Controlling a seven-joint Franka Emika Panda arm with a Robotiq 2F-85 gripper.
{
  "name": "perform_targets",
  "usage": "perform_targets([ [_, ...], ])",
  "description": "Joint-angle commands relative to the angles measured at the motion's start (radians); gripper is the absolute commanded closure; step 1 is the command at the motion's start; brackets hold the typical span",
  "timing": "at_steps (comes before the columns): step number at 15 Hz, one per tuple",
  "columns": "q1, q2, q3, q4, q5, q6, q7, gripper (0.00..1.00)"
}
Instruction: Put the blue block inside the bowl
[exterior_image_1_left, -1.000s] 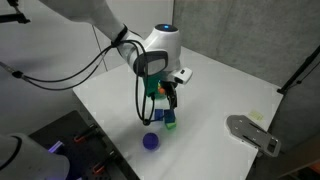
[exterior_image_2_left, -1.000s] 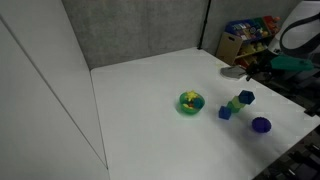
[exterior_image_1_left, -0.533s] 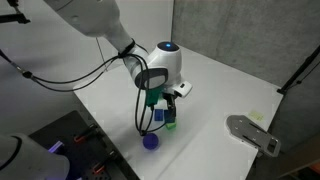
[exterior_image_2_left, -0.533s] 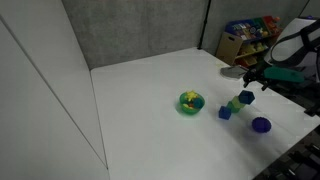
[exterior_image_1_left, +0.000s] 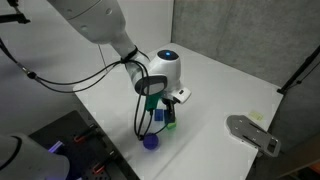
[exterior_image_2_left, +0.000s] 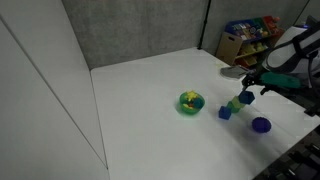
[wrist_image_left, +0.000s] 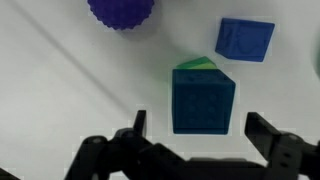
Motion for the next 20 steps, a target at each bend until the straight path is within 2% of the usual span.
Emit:
perform_targets([
  [1,-0.001,0.041,0.001,0.028,0.018,0.029,-0.005,0.00],
  [9,0.003,0.101,0.009,0.035,0.018,0.097,-0.012,0.00],
  [11,0.008,0.098,0.005,0.036,0.017,0.087,-0.009,0.25],
  [15,0.018,0.055,0.001,0.034,0.012,0.056,-0.006,0.60],
  [16,0.025,0.037,-0.002,0.035,0.007,0.045,-0.003,0.66],
  [20,0.069,-0.024,-0.005,0.054,-0.017,-0.004,0.013,0.69],
])
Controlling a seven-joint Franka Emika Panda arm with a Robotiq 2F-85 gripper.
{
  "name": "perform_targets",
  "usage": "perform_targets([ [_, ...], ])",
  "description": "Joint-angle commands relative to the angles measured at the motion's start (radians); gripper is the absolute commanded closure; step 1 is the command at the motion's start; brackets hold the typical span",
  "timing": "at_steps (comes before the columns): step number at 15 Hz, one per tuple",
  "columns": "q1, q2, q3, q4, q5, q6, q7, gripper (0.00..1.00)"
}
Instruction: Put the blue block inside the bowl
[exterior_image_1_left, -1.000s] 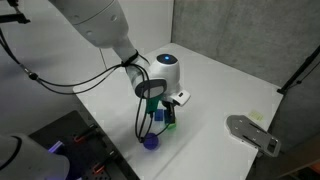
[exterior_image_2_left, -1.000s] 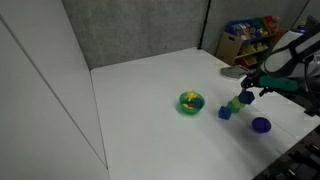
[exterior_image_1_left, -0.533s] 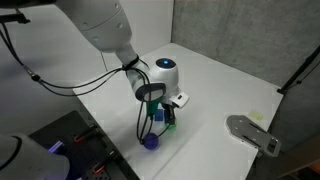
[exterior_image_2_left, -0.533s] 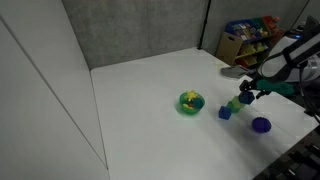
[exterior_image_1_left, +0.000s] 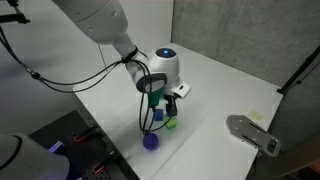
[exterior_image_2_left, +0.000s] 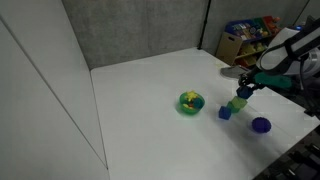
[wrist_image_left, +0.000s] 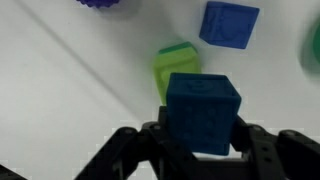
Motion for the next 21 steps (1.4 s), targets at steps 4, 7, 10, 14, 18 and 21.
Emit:
perform_targets([
  [4,0.112,-0.093,-0.016,0.056,-0.082,-0.110,0.047,0.69],
  [7,0.168,-0.089,-0.013,0.105,-0.153,-0.146,0.085,0.69],
  [10,0.224,-0.072,-0.004,0.159,-0.228,-0.182,0.124,0.69],
  [14,0.243,-0.045,0.065,0.221,-0.208,-0.218,0.088,0.69],
  [18,0.233,0.001,0.142,0.267,-0.166,-0.213,0.044,0.69],
  [21,0.212,0.054,0.201,0.309,-0.092,-0.214,-0.020,0.69],
])
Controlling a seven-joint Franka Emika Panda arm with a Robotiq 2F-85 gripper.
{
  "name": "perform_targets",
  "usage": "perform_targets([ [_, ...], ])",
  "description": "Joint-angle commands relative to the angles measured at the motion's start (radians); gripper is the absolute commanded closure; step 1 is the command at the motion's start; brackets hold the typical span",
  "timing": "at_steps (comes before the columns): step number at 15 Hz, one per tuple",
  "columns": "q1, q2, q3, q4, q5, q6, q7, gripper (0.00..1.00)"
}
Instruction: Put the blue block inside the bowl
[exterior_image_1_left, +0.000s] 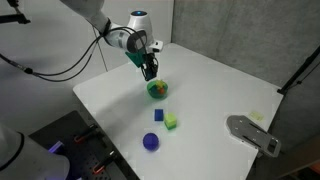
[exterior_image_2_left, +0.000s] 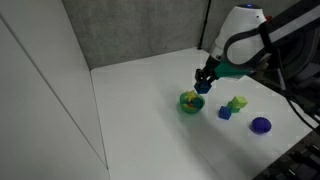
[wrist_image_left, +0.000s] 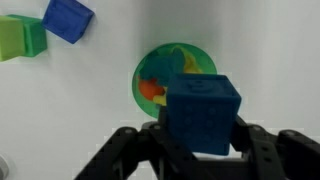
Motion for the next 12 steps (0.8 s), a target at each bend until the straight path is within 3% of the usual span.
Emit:
perform_targets([
  [1,-0.039,0.073,0.065,0.085,0.083,-0.028,-0.097,0.69],
  [7,-0.065,0.173,0.096,0.176,0.131,-0.038,-0.183,0.69],
  [8,-0.037,0.142,0.074,0.120,0.113,-0.003,-0.144,0.44],
  [12,-0.044,0.168,0.075,0.148,0.114,-0.004,-0.156,0.44],
])
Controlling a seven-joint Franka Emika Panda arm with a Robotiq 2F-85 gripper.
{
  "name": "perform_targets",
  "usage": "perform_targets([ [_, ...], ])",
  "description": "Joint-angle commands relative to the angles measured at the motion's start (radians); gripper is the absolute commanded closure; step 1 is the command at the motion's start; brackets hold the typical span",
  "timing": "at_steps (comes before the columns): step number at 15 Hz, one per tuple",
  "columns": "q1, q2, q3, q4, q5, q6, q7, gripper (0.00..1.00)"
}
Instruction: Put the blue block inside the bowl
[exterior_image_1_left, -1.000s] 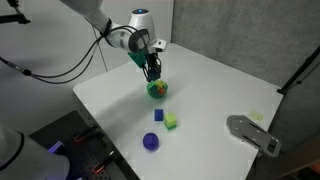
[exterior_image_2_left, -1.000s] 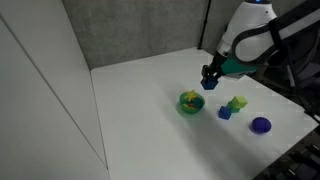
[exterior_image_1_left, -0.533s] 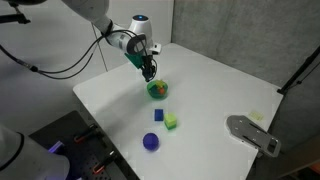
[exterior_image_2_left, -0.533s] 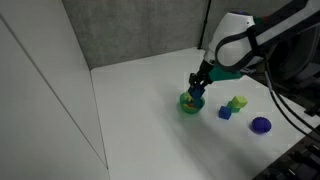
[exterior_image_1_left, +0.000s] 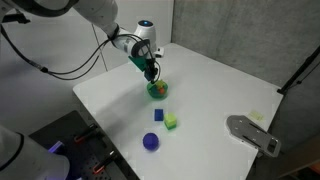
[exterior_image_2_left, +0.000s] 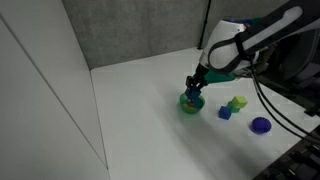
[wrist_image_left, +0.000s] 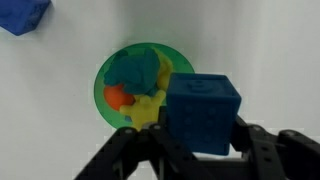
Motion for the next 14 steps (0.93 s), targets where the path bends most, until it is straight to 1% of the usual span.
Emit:
perform_targets([
  [1,0.011,0.003,-0.013,0.002,-0.003,0.002,-0.002,0.69],
  [6,0.014,0.053,-0.012,0.013,-0.015,0.042,-0.035,0.69],
  [10,0.025,0.094,-0.029,0.023,-0.041,0.109,-0.047,0.69],
  [14,0.002,0.126,-0.005,0.036,-0.031,0.166,-0.090,0.69],
])
